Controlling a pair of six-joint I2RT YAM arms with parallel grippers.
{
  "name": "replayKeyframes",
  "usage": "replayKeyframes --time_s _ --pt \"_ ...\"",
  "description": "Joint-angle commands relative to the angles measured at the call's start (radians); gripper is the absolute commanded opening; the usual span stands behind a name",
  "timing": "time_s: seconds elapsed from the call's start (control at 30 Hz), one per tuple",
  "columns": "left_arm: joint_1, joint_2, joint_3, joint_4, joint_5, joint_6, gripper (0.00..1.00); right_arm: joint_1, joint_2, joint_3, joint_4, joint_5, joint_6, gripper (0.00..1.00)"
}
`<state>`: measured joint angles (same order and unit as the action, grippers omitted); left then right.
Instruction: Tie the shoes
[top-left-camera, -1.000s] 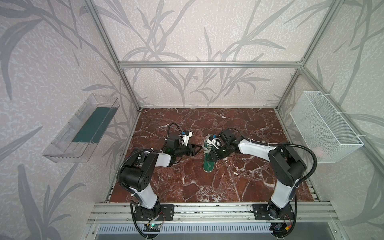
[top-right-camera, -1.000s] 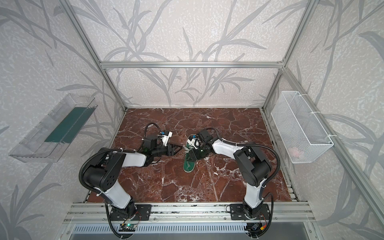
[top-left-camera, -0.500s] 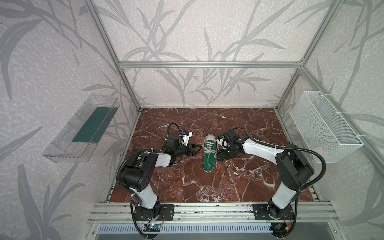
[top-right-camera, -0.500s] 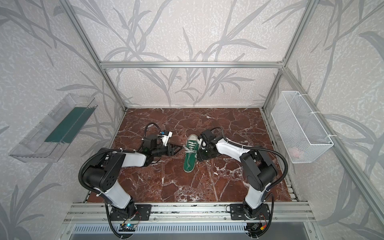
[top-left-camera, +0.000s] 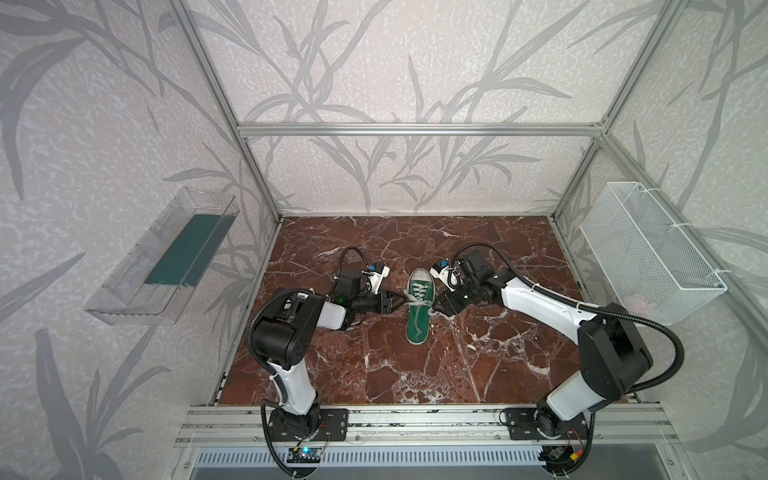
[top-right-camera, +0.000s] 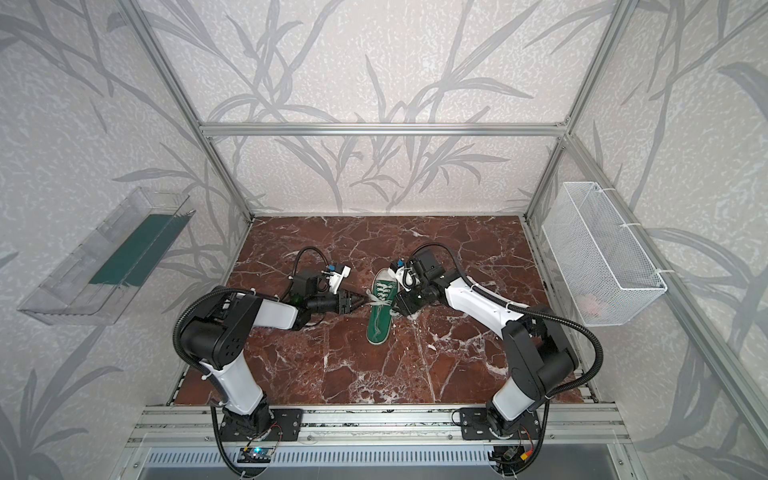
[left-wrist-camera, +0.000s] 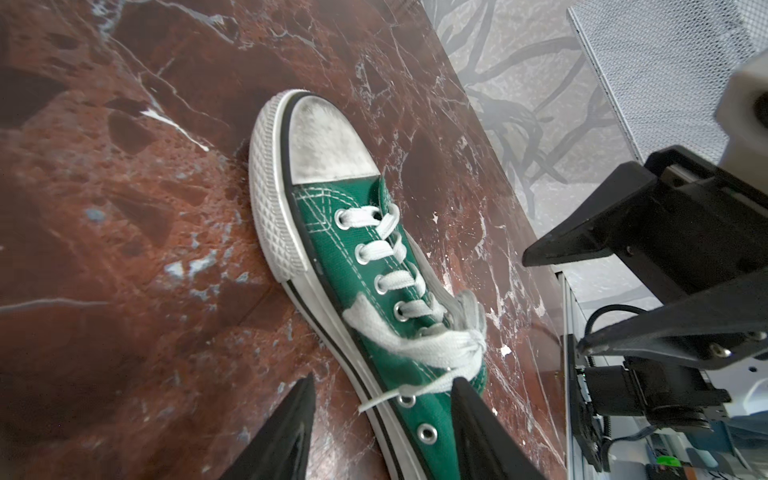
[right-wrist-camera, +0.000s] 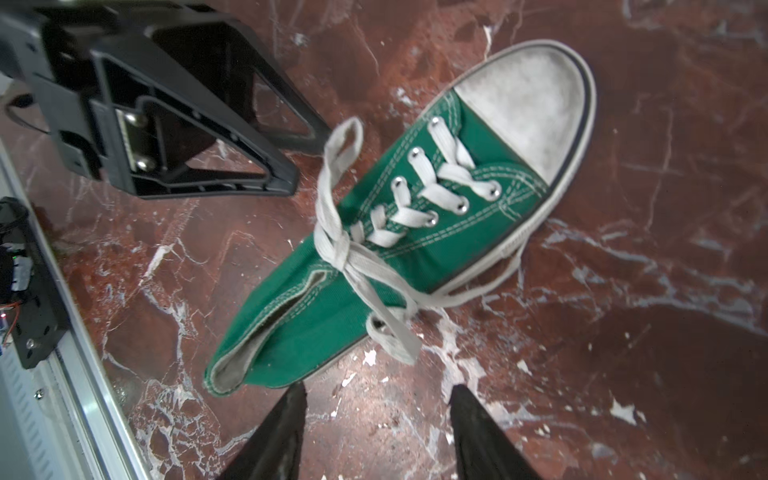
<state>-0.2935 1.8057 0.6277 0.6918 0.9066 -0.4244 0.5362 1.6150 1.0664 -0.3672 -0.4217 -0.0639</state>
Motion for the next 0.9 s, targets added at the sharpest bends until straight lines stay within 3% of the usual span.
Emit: replayKeyframes --time_s 0.0,0.3,0.57,0.67,0.8,0.87 --pt "-0.003 0.028 0.028 0.098 0.092 -0.048 0.57 -0.025 0.040 0.029 0.078 -0.111 -0.061 0.55" --pt "0.029 0.053 0.047 0.252 0.160 -0.150 0.57 -0.030 0.119 0.102 0.110 -0.159 -0.134 0.53" --pt "0.045 -0.034 -0.026 0.170 0.116 -0.101 0.58 -0.034 0.113 0.114 0.070 -0.194 -0.173 0.52" --pt "0.038 0.028 -0.072 0.318 0.106 -0.152 0.58 -0.036 0.105 0.071 0.111 -0.200 -0.183 0.51" --pt "0.036 0.204 -0.112 0.719 0.115 -0.340 0.53 -0.037 0.114 0.049 0.135 -0.213 -0.178 0.48" --pt "0.019 0.240 -0.106 0.725 0.114 -0.329 0.50 -0.036 0.108 0.037 0.149 -0.225 -0.174 0.47"
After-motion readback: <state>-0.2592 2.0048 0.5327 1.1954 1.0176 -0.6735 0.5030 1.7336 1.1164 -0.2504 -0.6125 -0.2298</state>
